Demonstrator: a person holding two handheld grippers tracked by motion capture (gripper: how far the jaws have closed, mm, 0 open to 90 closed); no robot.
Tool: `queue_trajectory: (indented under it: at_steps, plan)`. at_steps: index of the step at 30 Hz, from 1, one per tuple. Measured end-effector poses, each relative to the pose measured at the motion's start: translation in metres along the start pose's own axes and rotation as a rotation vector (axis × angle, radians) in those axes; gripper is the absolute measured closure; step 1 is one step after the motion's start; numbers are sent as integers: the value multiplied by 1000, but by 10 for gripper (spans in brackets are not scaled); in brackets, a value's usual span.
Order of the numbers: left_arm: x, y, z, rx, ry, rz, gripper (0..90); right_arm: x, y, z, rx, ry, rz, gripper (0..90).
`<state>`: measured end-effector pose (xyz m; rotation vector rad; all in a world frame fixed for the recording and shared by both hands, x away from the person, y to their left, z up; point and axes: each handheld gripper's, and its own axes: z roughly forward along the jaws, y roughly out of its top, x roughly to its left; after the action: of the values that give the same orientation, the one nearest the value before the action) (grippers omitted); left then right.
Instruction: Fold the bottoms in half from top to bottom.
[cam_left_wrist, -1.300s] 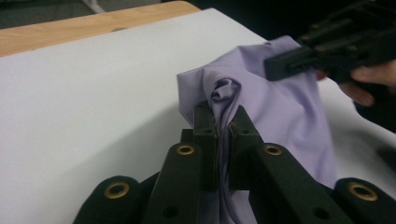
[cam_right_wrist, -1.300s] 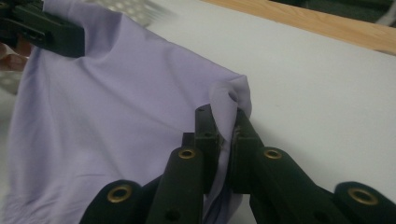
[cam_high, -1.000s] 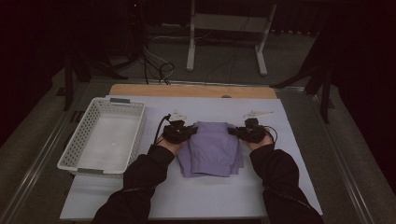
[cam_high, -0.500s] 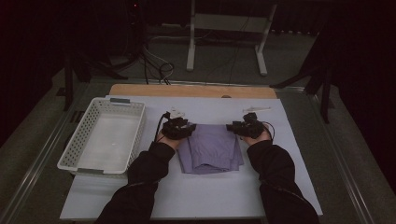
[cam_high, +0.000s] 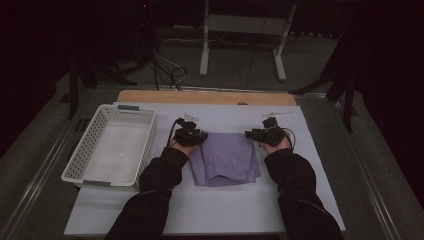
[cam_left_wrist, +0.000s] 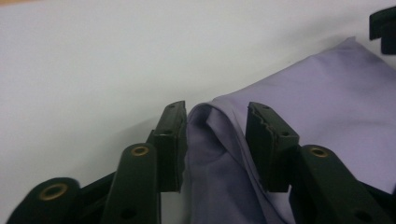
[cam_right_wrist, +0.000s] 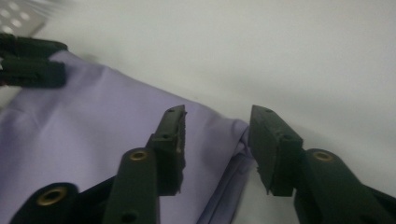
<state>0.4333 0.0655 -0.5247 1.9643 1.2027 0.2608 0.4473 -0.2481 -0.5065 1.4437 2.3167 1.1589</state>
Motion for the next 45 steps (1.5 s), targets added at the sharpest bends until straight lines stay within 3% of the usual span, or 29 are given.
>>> queue_trajectory:
  at_steps: [4, 6, 11, 14, 18, 29, 36, 40, 43, 45]
  plan:
    - [6, -2, 1, 19, -1, -11, 707, -2, -2, 8, 26, 2, 26, 616]
    - [8, -3, 2, 29, -1, -16, 763, -2, -2, 11, 32, 16, 50, 689]
    - [10, -4, 4, 36, -14, -33, 858, -2, -3, 18, 72, -29, 37, 824]
    - [9, -4, 7, 53, -26, -27, 891, -2, -3, 17, 67, -37, 21, 895]
    - [9, -4, 8, 49, -25, -17, 900, 0, -2, 14, 51, -45, 1, 900]
    - [11, 2, 9, 25, -13, 4, 900, 2, 4, 10, 12, -130, -30, 900]
    - [11, -1, 15, 62, -5, 20, 899, 0, -2, 23, 61, -157, -18, 900]
    - [10, 0, 15, 72, 0, 36, 891, -1, -1, 25, 60, -158, 8, 890]
    - [8, 1, 8, 45, -8, 40, 798, 3, 1, 19, 59, -170, -3, 817]
    - [6, 2, 2, 28, -34, 45, 725, 5, 2, 11, 41, -146, 5, 739]
